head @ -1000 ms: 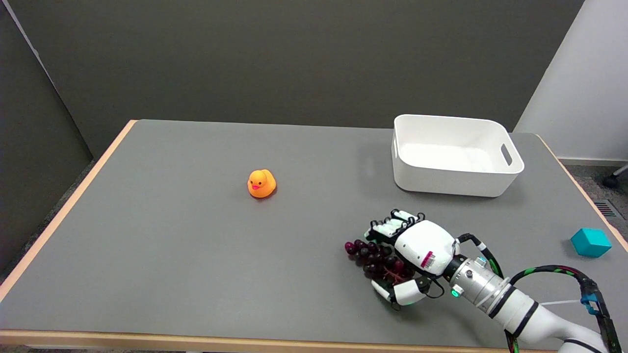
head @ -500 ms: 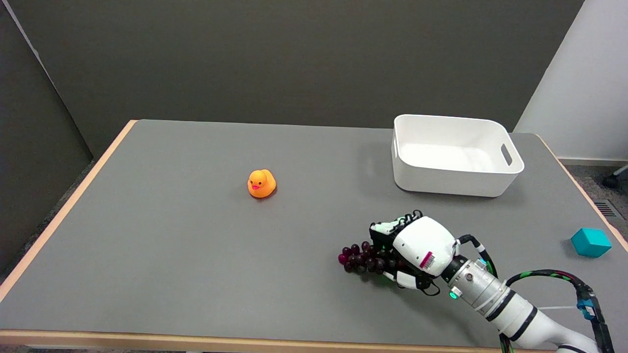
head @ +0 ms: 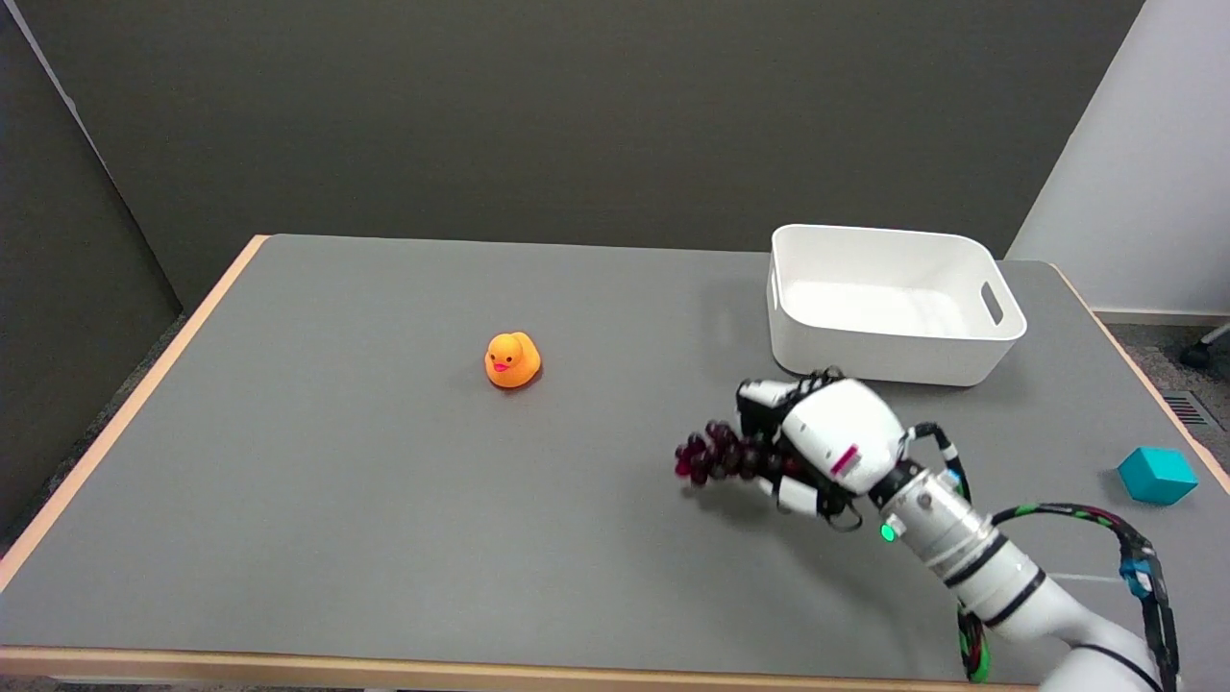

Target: Pick up the grape.

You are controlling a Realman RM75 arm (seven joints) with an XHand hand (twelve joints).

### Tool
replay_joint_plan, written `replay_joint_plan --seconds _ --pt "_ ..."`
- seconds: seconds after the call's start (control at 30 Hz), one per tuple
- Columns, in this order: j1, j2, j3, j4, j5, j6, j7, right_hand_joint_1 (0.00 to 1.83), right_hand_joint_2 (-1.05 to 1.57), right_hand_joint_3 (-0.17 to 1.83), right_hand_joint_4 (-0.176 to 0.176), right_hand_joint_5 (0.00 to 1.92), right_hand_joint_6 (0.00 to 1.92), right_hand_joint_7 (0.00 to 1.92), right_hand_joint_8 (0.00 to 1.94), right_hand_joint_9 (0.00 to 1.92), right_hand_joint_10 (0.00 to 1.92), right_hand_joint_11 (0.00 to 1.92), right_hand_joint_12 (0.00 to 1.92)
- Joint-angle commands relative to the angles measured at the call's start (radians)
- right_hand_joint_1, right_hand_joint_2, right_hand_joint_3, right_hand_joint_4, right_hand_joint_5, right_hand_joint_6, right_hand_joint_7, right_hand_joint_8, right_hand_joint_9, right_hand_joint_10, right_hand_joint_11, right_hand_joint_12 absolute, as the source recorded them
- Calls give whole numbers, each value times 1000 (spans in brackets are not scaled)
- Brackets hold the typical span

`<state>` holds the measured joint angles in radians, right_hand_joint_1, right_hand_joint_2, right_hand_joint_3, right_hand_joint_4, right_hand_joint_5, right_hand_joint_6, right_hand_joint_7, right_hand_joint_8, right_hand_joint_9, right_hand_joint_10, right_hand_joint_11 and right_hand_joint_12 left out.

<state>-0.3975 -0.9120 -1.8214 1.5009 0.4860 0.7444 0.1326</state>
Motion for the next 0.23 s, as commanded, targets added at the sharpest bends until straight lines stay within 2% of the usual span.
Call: replay_joint_plan --seconds 0.03,0.23 --pt "308 -3 18 -182 386 73 -16 1178 1035 530 -176 659 1547 715 1597 970 1921 1177 1921" --pt "432 -3 87 -239 462 40 -16 1179 1033 530 -176 663 1541 718 1594 974 1921 1159 1921"
